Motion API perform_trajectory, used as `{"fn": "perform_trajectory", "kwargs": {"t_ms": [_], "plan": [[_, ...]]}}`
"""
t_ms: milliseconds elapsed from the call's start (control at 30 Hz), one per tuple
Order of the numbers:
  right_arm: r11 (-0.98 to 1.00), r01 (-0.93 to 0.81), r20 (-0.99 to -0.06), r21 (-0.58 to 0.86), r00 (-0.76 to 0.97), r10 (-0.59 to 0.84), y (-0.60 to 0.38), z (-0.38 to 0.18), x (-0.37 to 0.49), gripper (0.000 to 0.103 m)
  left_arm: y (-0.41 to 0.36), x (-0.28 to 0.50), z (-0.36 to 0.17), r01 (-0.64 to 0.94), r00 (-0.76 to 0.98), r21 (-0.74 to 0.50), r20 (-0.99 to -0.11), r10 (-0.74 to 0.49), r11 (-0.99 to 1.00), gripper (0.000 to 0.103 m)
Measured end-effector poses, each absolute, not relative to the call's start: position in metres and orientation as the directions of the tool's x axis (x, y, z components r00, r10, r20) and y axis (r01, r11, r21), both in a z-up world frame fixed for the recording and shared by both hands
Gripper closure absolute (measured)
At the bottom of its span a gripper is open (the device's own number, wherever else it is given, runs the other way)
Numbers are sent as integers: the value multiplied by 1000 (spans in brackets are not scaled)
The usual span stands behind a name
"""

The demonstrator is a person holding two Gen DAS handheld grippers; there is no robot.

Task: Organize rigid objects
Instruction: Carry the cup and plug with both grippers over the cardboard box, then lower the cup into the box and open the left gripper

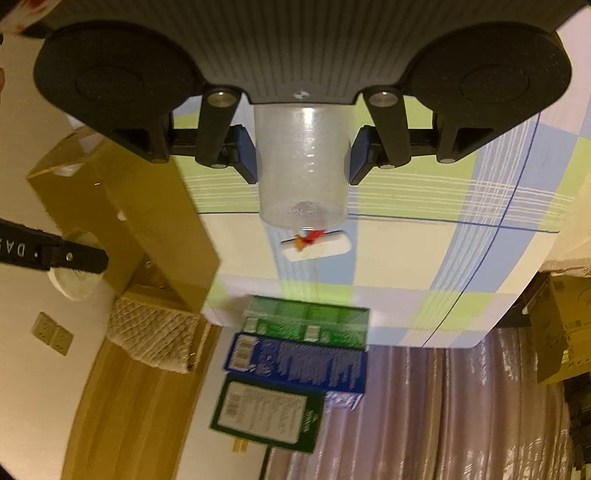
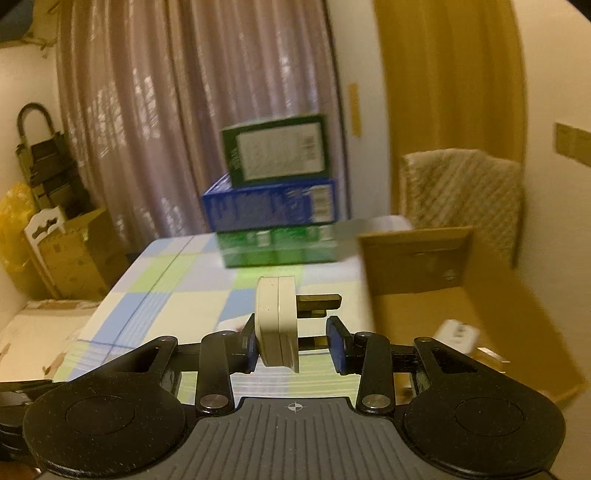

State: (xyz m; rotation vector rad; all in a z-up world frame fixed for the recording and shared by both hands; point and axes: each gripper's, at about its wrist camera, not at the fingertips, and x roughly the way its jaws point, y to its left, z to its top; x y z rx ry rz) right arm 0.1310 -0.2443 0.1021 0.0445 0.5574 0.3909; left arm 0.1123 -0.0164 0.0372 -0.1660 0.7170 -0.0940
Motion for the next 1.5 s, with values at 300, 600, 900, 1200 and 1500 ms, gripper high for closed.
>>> {"fn": "perform_trajectory", "kwargs": {"t_ms": [300,600,900,1200,1500], "plan": [[955,-259,-503,142,813,295,-320,114,114,69,-72,104,67,130,758,-160,-620,-202,978,56],[973,-188,-506,135,831,231,-388,115,119,69,-126,118,80,223,743,-169,-609,-280,960,56],[972,-190,-533,136,813,233,-415,100,141,69,-192,147,66,317,691,-170,-632,-350,933,56],[972,-176,-571,154,787,233,-427,75,164,69,-223,171,43,365,650,-155,-663,-370,918,56],[972,-175,-588,156,774,234,-427,64,175,69,-231,179,28,368,628,-153,-686,-367,917,56]]}}
